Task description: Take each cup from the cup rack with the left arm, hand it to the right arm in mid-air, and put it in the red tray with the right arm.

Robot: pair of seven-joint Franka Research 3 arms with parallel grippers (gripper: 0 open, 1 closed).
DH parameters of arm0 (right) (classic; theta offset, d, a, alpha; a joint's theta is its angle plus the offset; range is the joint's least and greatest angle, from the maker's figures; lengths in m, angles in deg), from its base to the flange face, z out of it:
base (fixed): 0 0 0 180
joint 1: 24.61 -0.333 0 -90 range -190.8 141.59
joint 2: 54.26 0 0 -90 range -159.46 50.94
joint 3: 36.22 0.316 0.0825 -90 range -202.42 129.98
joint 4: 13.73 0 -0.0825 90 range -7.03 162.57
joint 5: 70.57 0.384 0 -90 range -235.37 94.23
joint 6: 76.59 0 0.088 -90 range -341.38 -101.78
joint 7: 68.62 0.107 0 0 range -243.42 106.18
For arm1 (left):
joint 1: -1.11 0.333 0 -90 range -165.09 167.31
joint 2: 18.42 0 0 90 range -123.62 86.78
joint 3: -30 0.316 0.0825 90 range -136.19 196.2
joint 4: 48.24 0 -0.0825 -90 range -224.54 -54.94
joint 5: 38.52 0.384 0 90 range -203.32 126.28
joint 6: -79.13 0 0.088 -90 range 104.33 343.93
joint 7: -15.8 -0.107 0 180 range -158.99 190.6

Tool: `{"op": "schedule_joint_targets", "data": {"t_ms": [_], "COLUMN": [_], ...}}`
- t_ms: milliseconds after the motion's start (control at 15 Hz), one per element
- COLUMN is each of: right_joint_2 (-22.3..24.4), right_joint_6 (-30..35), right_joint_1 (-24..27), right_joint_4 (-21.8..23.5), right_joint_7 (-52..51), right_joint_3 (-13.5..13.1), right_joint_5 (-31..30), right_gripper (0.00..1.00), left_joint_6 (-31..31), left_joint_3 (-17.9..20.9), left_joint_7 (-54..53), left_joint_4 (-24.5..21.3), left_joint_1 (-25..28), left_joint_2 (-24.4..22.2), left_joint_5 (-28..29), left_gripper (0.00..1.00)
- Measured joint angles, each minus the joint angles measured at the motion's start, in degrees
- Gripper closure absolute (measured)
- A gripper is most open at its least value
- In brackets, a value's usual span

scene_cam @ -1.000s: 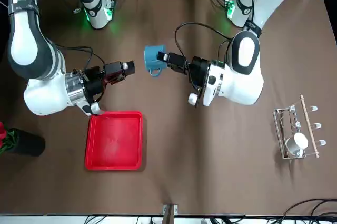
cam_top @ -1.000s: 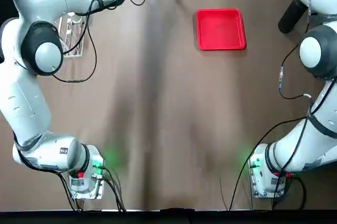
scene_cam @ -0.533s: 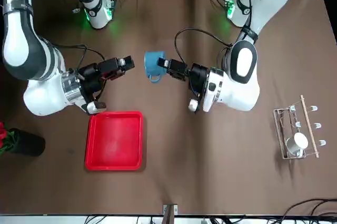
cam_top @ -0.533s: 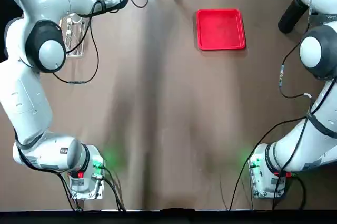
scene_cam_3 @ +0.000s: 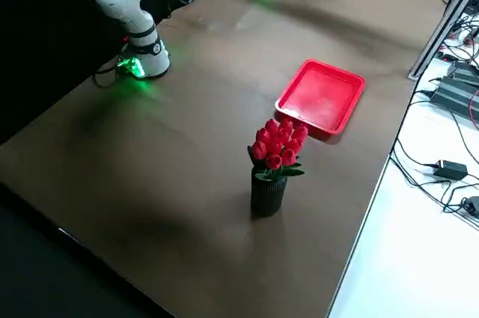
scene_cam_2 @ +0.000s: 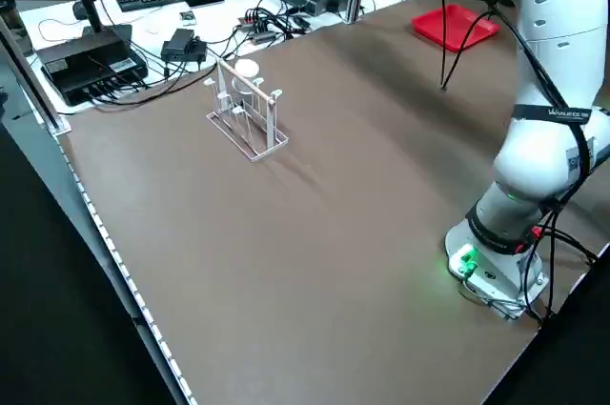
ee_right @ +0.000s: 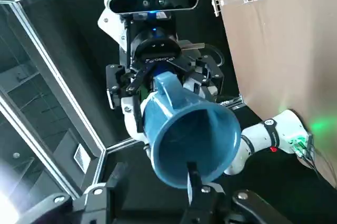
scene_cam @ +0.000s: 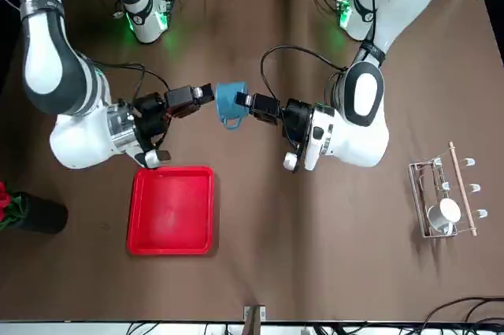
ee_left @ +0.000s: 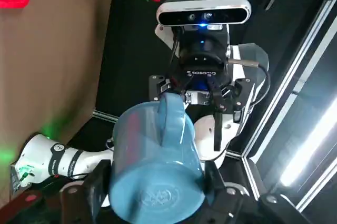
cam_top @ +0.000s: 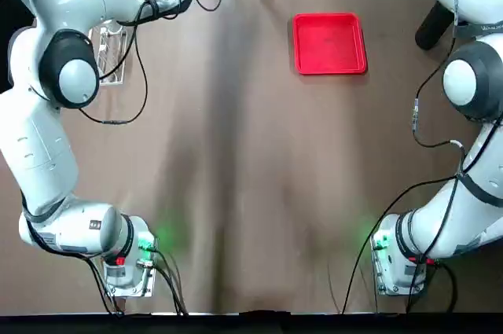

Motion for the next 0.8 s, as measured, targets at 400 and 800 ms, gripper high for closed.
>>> {"op": "schedule_joint_targets", "data": {"t_ms": [400, 800], "right_joint_2": [-0.53, -0.54], "right_joint_6": [-1.08, -1.19], "right_joint_1": [-2.04, -2.04], "right_joint_4": [0.01, -0.16], "right_joint_7": [-0.01, -0.74], "right_joint_3": [0.02, -0.01], "right_joint_5": [0.45, 0.97], "right_gripper": [0.59, 0.84], "left_joint_6": [0.00, 0.01], "left_joint_3": [-0.01, -0.07], "left_joint_7": [0.00, 0.36], "left_joint_4": [0.12, 0.16], "left_joint_1": [0.00, -0.09], "left_joint_2": [0.01, 0.48], "left_joint_5": [0.00, -0.28], "left_gripper": [0.24, 0.25]}}
